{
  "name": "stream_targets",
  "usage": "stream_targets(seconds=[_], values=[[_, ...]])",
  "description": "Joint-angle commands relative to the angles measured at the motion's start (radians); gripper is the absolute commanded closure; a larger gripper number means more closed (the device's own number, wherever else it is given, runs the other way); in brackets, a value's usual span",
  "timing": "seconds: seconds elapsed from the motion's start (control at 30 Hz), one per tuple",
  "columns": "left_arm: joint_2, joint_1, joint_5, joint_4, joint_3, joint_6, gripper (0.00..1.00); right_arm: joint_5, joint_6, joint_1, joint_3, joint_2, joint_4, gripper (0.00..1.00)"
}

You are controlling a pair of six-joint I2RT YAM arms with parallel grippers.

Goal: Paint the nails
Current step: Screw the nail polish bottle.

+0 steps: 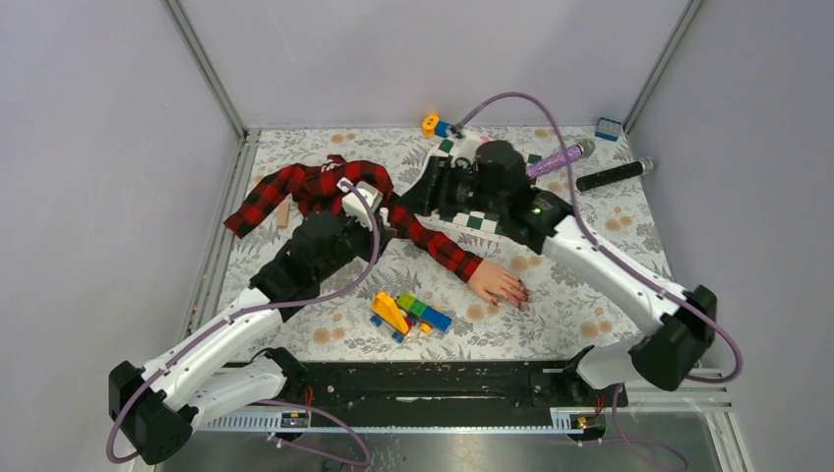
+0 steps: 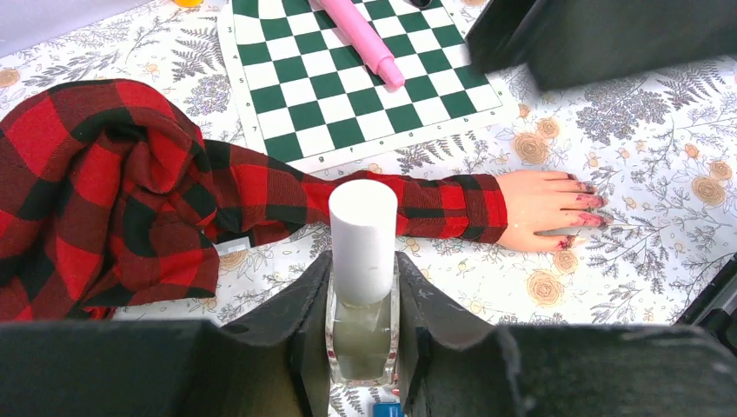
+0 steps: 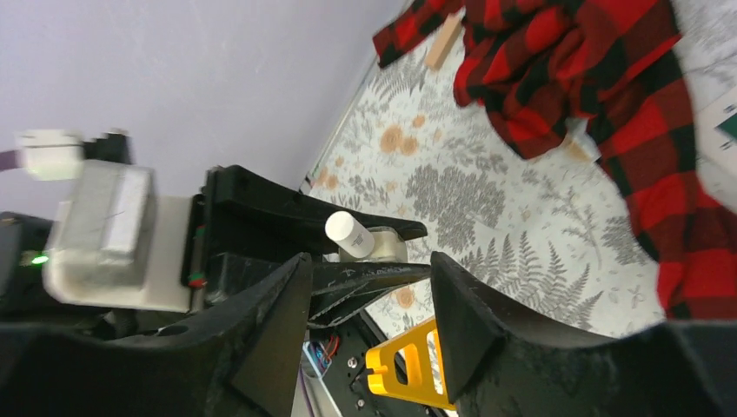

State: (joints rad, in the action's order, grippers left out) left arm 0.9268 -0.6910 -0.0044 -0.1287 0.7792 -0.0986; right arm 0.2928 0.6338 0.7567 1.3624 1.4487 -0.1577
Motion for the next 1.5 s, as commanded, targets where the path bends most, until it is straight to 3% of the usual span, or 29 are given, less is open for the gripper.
stream_targets(seconds=[0.0, 0.1, 0.2, 0.33, 0.47, 0.63, 0.87, 1.1, 1.33, 1.47], values=[[0.008, -0.002, 0.04, 0.072, 0.055, 0.023, 1.0, 0.072, -0.009, -0.072, -0.052, -0.127, 0.097, 0.38], [0.003, -0.002, 0.15, 0.097, 0.059, 0.003, 1.0, 0.086, -0.061, -0.097, -0.086, -0.18, 0.115, 0.34], [0.022, 0.0, 0.363, 0.122, 0.082, -0.035, 1.0, 0.136, -0.13, -0.116, -0.135, -0.24, 0.164, 0.33], [0.03, 0.001, 0.613, 0.246, 0.08, -0.14, 1.0, 0.276, -0.184, -0.12, -0.256, -0.364, 0.396, 0.32], [0.036, 0.0, 0.817, 0.4, 0.06, -0.25, 1.0, 0.443, -0.113, -0.12, -0.352, -0.426, 0.658, 0.28], [0.062, 0.0, 0.983, 0.585, 0.044, -0.404, 1.0, 0.616, 0.091, -0.119, -0.373, -0.38, 0.936, 0.27], [0.082, -0.003, 1.085, 0.739, 0.038, -0.528, 1.0, 0.697, 0.286, -0.096, -0.357, -0.281, 1.2, 0.28], [0.086, -0.014, 1.109, 0.739, 0.046, -0.534, 1.0, 0.734, 0.237, -0.028, -0.313, -0.227, 1.118, 0.32], [0.088, -0.014, 1.112, 0.74, 0.048, -0.535, 1.0, 0.779, 0.249, -0.013, -0.287, -0.194, 1.09, 0.48], [0.089, -0.013, 1.103, 0.742, 0.048, -0.535, 1.0, 0.802, 0.268, -0.007, -0.283, -0.176, 1.092, 0.52]])
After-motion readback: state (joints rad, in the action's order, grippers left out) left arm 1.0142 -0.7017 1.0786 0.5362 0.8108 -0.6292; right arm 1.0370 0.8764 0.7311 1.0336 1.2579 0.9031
